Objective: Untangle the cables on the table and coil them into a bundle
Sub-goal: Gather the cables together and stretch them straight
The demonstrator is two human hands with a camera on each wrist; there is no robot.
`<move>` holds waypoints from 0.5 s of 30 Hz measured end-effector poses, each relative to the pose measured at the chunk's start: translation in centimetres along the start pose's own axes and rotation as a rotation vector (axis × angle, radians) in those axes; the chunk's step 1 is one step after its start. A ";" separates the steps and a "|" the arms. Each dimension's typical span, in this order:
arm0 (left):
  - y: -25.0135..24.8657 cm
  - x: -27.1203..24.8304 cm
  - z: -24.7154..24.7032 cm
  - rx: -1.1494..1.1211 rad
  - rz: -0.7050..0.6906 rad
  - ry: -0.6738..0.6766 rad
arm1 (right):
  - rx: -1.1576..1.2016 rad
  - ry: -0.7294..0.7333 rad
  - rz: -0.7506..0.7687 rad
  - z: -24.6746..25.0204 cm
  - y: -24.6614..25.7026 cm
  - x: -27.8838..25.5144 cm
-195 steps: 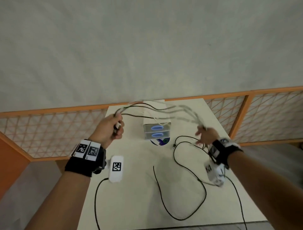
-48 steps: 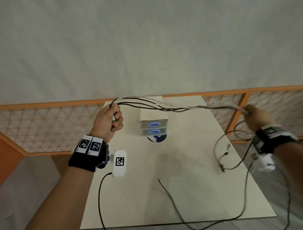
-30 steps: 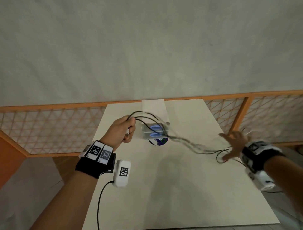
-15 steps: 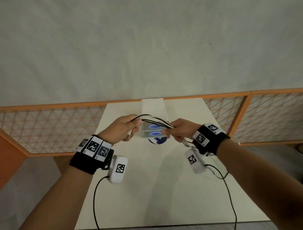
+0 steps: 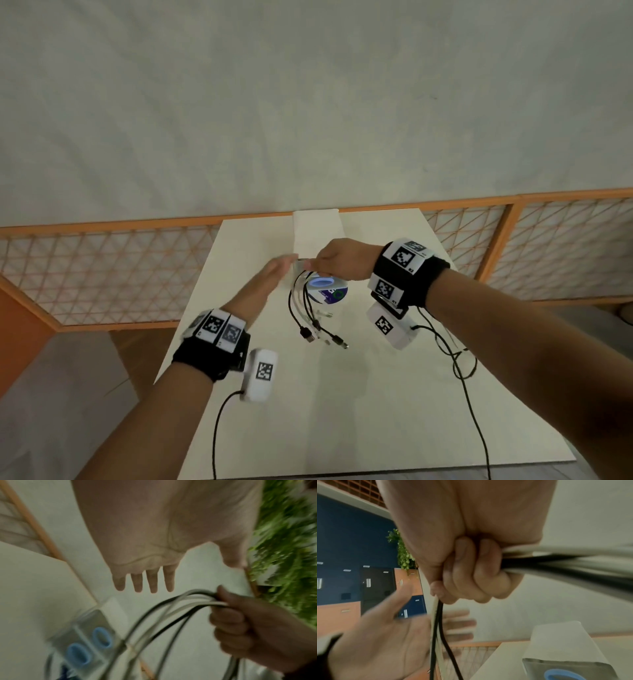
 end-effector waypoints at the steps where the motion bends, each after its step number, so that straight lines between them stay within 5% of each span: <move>1: -1.4 0.1 -0.6 -0.021 -0.008 -0.013 | -0.004 0.003 0.011 -0.2 0.2 0.0; 6: -3.1 0.1 -3.5 -0.020 0.077 -0.106 | 0.073 -0.041 0.046 0.2 0.1 -0.2; 10: -3.7 0.4 -2.4 -0.062 -0.017 -0.164 | 0.214 -0.048 -0.015 1.0 -2.2 -1.8; 15: -5.0 1.4 5.6 -0.514 -0.059 -0.419 | 0.009 -0.135 -0.282 1.2 -15.0 -5.7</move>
Point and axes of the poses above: each hand's wrist, its own x-axis towards the middle knuckle, its own z-axis out of the back of the hand, y = z × x, the point moved 5 cm from there along x, towards the middle knuckle, and after that the axes turned 8 degrees about -y, right-handed, at the moved point
